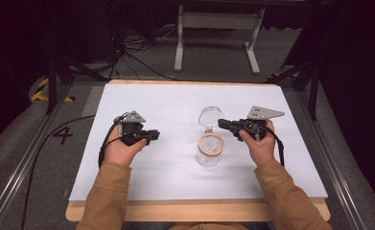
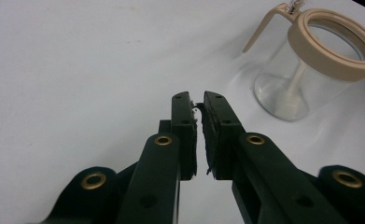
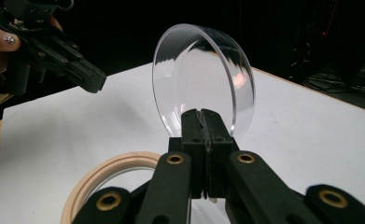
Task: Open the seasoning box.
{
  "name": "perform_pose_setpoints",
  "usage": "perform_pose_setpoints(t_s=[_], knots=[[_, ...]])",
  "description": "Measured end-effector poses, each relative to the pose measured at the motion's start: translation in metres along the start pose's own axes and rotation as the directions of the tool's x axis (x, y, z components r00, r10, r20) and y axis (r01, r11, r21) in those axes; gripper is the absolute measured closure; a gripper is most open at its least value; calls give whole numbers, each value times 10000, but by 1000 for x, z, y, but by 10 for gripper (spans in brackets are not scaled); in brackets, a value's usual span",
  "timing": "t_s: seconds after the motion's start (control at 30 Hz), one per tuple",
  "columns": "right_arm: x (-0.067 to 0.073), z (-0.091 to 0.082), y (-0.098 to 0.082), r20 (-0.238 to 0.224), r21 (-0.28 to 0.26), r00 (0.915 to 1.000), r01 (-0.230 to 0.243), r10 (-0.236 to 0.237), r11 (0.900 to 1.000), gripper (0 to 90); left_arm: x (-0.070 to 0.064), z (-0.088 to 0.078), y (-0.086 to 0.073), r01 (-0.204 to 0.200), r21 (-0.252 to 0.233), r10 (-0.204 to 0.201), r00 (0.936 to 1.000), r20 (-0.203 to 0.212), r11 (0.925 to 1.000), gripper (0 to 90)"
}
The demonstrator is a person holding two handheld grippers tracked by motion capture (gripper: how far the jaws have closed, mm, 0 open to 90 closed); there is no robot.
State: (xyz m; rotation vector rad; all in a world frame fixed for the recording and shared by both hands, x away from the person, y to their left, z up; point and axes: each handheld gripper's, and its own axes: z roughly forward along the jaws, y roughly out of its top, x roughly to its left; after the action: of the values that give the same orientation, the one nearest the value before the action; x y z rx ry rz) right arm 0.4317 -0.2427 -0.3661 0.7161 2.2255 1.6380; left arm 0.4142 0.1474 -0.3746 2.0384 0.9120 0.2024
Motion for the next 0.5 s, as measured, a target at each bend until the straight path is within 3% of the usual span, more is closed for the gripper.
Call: perform_pose_setpoints(t_s=[0.17, 0.33, 0.5], knots=[[2, -4, 4, -34, -68, 10000, 9, -9, 10000, 868, -2, 0, 2, 40, -33, -39, 9999, 121, 10000, 839], [1, -13, 11, -28, 421, 9998, 196, -195, 9989, 756, -2, -4, 3, -191, -27, 192, 9995, 270, 9998, 823], [-6, -39, 17, 289, 766, 9989, 355, -378, 9964, 659, -3, -8, 5, -174, 38, 172, 9984, 536, 9998, 789]])
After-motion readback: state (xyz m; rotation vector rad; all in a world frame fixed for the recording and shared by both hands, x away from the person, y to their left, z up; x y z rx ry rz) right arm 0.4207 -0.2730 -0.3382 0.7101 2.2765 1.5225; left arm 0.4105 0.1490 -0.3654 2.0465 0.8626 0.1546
